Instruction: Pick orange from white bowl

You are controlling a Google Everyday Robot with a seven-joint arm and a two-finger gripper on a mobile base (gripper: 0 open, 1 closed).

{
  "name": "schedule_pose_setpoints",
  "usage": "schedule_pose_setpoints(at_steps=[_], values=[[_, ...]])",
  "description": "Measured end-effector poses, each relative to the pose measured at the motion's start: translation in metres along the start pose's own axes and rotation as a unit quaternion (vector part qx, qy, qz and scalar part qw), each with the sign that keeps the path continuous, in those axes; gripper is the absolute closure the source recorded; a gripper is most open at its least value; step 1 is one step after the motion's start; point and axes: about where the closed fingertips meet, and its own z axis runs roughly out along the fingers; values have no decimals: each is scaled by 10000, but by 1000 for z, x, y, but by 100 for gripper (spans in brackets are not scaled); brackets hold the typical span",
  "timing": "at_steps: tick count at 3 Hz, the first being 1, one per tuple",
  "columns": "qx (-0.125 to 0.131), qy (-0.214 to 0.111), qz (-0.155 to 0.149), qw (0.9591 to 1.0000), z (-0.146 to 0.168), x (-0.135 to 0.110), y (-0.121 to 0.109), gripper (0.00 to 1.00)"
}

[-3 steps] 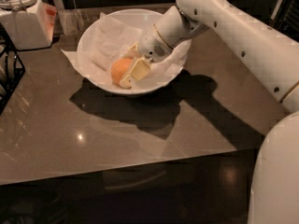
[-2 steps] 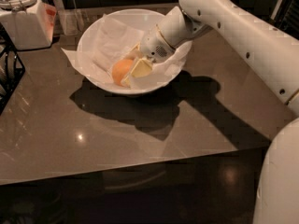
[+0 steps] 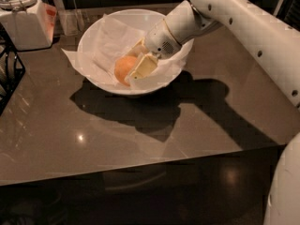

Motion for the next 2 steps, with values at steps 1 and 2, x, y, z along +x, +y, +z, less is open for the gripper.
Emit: schedule_pose_setpoints(at_steps=[1, 2], values=[[-135, -318, -190, 9992, -26, -20, 16, 100], [-95, -684, -300, 9972, -61, -39, 41, 100]])
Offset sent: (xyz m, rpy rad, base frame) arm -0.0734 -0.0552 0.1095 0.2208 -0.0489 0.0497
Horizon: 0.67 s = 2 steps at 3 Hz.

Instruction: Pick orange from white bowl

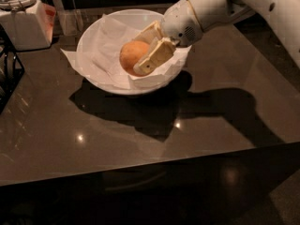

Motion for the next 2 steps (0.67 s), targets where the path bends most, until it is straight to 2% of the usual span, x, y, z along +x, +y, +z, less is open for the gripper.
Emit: schedule_pose_setpoints(at_steps=[2], values=[[684, -47, -216, 9974, -65, -35, 49, 100]])
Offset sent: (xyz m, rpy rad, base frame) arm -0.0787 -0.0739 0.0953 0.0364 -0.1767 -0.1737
